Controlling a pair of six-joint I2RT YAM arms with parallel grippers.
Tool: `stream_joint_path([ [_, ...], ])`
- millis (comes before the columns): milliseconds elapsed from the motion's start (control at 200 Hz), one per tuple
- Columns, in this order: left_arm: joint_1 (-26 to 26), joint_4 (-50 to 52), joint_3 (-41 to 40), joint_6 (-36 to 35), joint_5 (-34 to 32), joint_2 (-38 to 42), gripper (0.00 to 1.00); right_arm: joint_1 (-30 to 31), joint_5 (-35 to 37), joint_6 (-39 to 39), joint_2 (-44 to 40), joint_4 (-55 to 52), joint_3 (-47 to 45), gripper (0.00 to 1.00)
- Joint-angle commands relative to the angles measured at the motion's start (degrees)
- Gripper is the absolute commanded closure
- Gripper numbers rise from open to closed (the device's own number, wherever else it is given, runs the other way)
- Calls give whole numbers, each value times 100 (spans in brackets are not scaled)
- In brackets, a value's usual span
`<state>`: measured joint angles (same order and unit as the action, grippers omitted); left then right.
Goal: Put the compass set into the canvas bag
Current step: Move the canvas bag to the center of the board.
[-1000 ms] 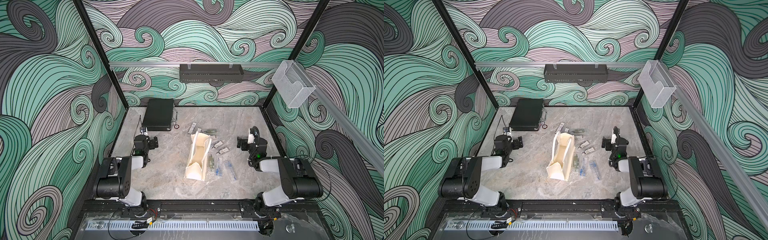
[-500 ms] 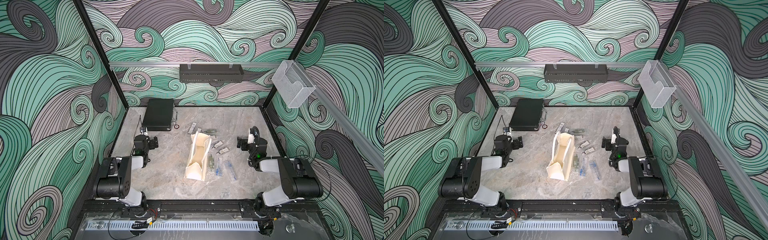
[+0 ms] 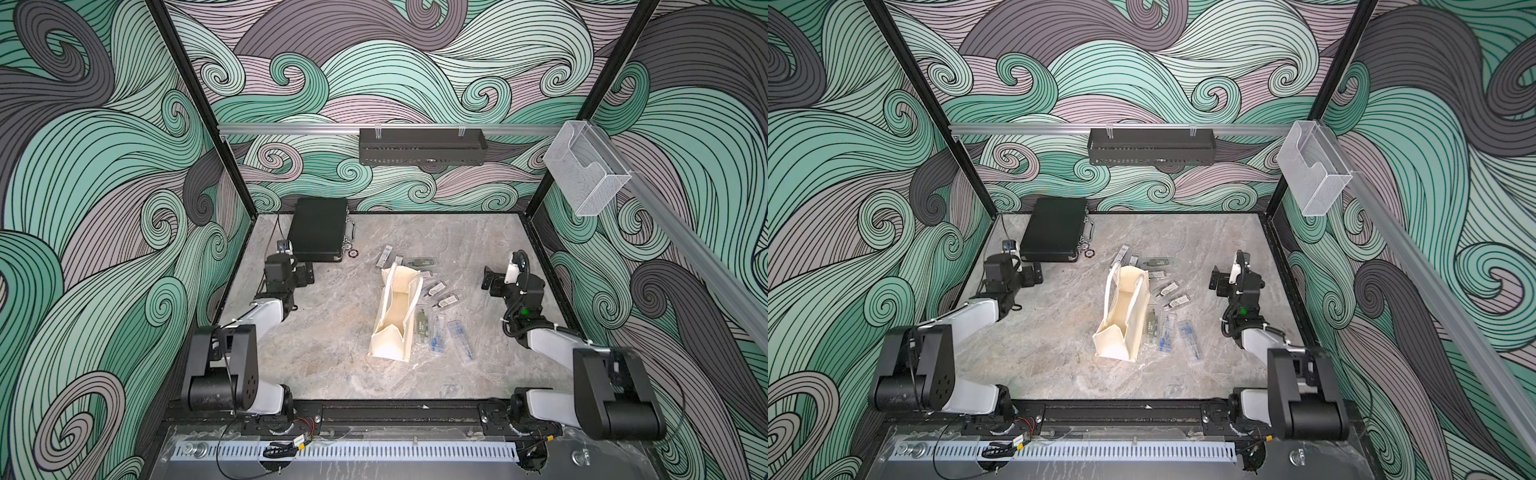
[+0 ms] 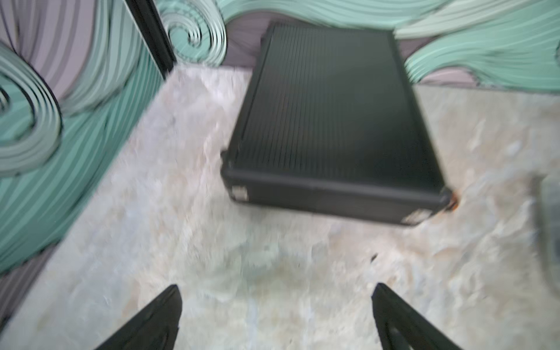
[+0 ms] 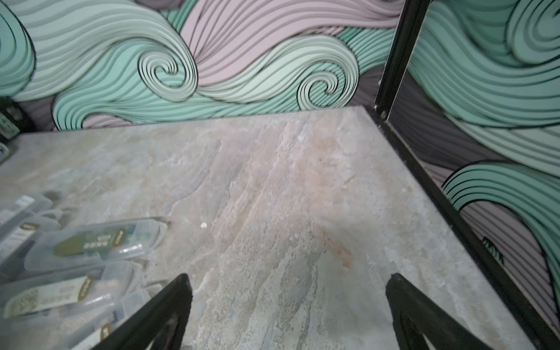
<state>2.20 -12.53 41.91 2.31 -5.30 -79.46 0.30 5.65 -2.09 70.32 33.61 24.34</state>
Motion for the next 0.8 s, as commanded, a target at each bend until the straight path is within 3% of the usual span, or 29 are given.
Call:
stream_joint_path([
  [0,24,1903,741,-147,724,609,2,-30,72,-324,-651,-1713,577,1],
  [135,-191,3124,1544,119,1610,1094,8,37,-297,-662,-1082,-4090,1635,2],
  [300,-1184,4932,3004,182,1651,1137,11,158,-575,-934,-1010,-6125,2628,7],
  [565,-2924,6681,4556,597,1518,615,16,524,-1079,-1215,-519,-6988,3289,13],
  [796,-3925,7076,4902,1074,1488,147,25,825,-1228,-1257,35,-7261,3561,16],
])
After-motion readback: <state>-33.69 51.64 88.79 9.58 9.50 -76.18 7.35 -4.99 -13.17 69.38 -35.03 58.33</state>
